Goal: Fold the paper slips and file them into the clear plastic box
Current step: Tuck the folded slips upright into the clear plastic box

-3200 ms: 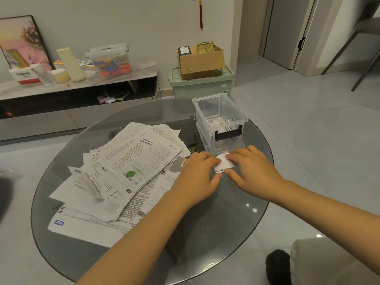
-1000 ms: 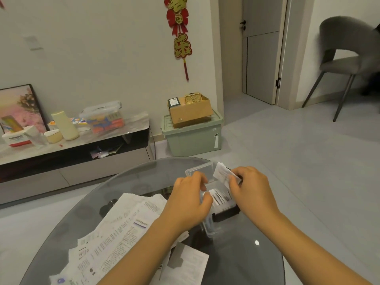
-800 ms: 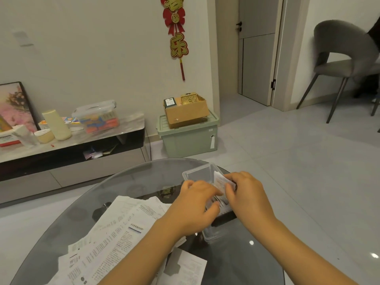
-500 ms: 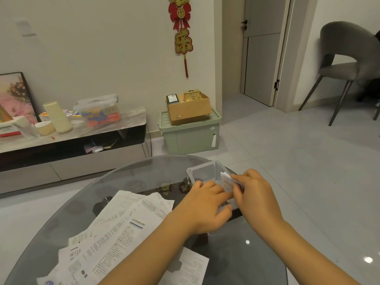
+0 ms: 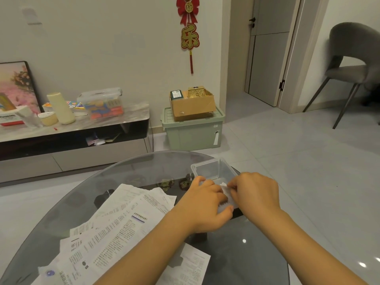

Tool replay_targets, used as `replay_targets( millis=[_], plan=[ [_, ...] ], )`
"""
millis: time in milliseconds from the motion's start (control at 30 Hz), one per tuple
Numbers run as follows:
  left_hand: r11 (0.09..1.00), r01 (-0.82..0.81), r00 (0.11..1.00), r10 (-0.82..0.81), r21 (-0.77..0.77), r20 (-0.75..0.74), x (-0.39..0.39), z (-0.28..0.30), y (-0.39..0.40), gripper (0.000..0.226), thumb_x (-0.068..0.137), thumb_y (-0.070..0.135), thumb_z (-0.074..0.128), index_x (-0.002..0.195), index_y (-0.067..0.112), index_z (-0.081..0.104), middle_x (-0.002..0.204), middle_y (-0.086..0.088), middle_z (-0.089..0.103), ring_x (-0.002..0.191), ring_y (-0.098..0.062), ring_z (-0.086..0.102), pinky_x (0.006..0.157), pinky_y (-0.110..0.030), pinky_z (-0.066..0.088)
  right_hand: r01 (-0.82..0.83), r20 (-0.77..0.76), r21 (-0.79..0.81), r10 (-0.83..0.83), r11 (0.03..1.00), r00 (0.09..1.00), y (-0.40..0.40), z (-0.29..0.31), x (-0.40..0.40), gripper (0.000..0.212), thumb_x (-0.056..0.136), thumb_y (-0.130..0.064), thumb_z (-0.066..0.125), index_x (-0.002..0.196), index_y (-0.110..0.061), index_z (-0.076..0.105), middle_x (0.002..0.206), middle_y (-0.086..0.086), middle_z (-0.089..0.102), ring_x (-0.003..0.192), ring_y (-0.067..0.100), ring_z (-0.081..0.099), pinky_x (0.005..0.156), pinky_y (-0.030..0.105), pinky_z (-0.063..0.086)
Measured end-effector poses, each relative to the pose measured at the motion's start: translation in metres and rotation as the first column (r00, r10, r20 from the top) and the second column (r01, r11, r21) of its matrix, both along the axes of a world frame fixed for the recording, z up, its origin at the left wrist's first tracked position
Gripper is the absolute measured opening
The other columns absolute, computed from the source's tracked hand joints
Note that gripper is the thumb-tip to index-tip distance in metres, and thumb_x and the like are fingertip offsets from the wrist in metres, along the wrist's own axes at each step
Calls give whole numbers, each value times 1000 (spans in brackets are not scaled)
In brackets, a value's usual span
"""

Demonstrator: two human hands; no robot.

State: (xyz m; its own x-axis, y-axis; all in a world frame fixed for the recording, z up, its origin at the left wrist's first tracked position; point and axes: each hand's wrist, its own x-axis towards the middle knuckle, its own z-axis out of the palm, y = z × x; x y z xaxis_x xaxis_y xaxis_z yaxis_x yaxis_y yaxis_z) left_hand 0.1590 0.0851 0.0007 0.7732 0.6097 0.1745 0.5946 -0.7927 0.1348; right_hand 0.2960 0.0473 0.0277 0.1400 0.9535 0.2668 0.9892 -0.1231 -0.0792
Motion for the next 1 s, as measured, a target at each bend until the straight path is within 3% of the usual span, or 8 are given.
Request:
replay_targets(
  millis=[100, 200, 300, 400, 500, 600, 900, 1000],
  plan=[
    [1000, 17, 999, -16, -21, 47, -4, 0, -2, 60, 81, 50, 20, 107, 23, 67, 103, 7, 65, 102, -9, 47, 111, -31, 6, -59, 129, -100, 72, 993, 989, 5, 6, 1, 16, 88, -20, 49, 80, -24, 62, 58, -6, 33, 63, 16, 37, 47, 23, 12],
    [1000, 22, 999, -21, -22, 45, -4, -1, -3, 63, 79, 50, 19, 107, 23, 68, 105, 8, 65, 104, -8, 47, 112, -31, 5, -197, 0, -160, 200, 967, 980, 8, 5, 10, 21, 89, -23, 48, 86, -26, 69, 78, -2, 53, 86, 20, 48, 58, 22, 32],
    [999, 19, 998, -16, -42, 65, -3, 1, -4, 63, 79, 52, 19, 109, 23, 67, 109, 9, 64, 105, -7, 46, 111, -30, 5, -286, -85, -196, 275, 938, 958, 10, 7, 22, 25, 89, -24, 49, 95, -26, 73, 94, -4, 49, 101, 17, 47, 78, 27, 40],
    [1000, 4, 998, -2, -29, 57, -1, 3, -5, 67, 77, 55, 18, 114, 23, 64, 114, 9, 62, 107, -7, 46, 110, -30, 10, -304, -77, -219, 294, 927, 953, 11, 11, 29, 24, 90, -26, 50, 101, -28, 71, 94, -7, 40, 103, 14, 42, 81, 21, 27],
    [1000, -10, 1000, 10, -28, -1, -1, 6, -4, 73, 76, 58, 14, 117, 21, 61, 117, 8, 61, 107, -9, 45, 109, -31, 14, -243, -222, -190, 200, 951, 954, 12, 7, 35, 21, 89, -20, 52, 97, -18, 72, 92, -8, 40, 88, 12, 49, 77, 24, 39],
    [999, -14, 999, 13, -53, -32, 0, 10, -2, 57, 83, 55, 21, 107, 19, 59, 104, 7, 60, 90, -6, 40, 108, -36, 19, -220, -330, -163, 157, 962, 931, 11, 3, 38, 18, 88, -16, 54, 95, -15, 70, 83, -13, 39, 68, 2, 44, 68, 22, 40],
    [958, -9, 1000, 3, -285, -24, 10, 2, -1, 28, 77, 50, 21, 76, 30, 41, 68, 9, 44, 80, -15, 36, 99, -42, 36, -228, -434, -78, 173, 970, 884, 4, 2, 44, 18, 88, -16, 55, 96, -20, 71, 95, -4, 49, 76, 6, 49, 72, 20, 41],
    [937, -31, 999, 32, -347, -5, 17, 9, -1, 38, 72, 49, 20, 81, 24, 47, 61, 6, 39, 73, -14, 35, 96, -43, 37, -232, -468, -36, 189, 972, 863, 4, 1, 46, 17, 89, -16, 56, 99, -18, 70, 92, -5, 52, 77, 6, 51, 73, 19, 42]
  ],
)
